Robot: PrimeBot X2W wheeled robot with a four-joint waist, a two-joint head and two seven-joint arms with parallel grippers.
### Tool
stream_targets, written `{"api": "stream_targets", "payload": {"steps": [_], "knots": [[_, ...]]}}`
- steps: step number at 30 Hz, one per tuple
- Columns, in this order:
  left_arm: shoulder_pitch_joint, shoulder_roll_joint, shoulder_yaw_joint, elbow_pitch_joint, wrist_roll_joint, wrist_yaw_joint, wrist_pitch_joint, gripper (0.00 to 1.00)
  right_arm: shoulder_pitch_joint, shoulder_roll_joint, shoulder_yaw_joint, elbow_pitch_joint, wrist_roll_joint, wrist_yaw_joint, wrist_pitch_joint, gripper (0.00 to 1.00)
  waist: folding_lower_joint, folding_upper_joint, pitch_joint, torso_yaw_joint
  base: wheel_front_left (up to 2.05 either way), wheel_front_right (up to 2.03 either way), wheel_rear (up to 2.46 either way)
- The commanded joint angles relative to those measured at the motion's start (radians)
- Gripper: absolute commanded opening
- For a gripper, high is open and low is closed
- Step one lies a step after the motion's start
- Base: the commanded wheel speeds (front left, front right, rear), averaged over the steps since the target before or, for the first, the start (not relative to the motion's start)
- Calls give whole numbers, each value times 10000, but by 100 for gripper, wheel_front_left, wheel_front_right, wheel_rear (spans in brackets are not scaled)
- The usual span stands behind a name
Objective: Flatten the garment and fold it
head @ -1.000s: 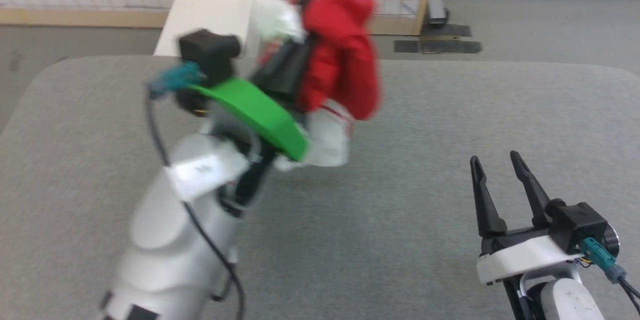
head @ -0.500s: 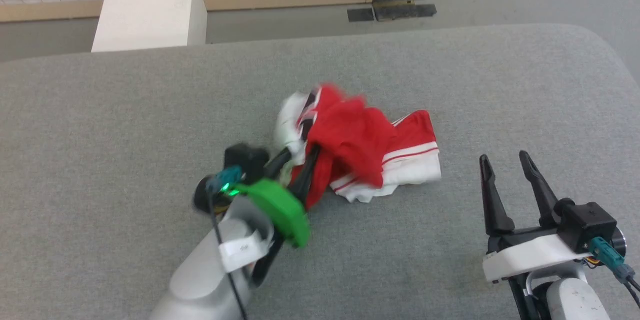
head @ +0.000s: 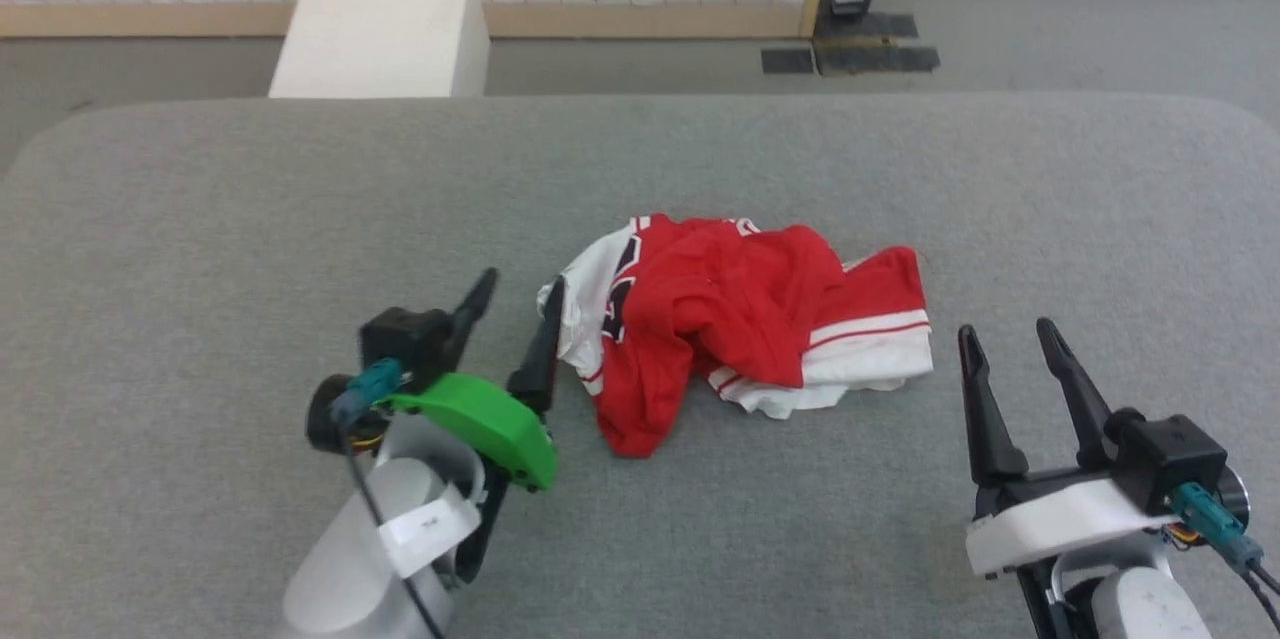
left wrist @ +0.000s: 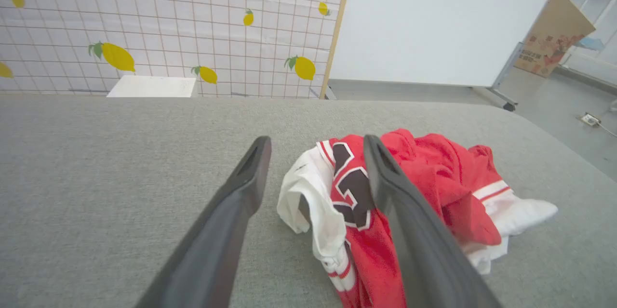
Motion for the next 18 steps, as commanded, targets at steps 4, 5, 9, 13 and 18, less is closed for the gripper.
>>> {"api": "stream_targets", "payload": {"steps": [4,5,9,13,18], "knots": [[1004,132,785,-1154,650,287,-43,100,386,1,-6,92,-6,-15,-58,100,0,0,-601,413,0,0,0],[1273,109,987,-1434,757,337,-43,100,452,1,-5,107,7,-15,-58,100,0,0,-674,436,0,0,0],[2716,62,1706,-2892,1817,366,-44,100,794,1,42,184,96,-15,-58,100,0,0,-941,479,0,0,0],[3578,-130,2041,-3361,2302,330,-44,100,967,1,85,241,154,-15,-58,100,0,0,-1038,489,0,0,0],[4231,-368,2229,-3463,2819,179,-45,100,1078,1,136,314,210,-15,-58,100,0,0,-1100,483,0,0,0]]}}
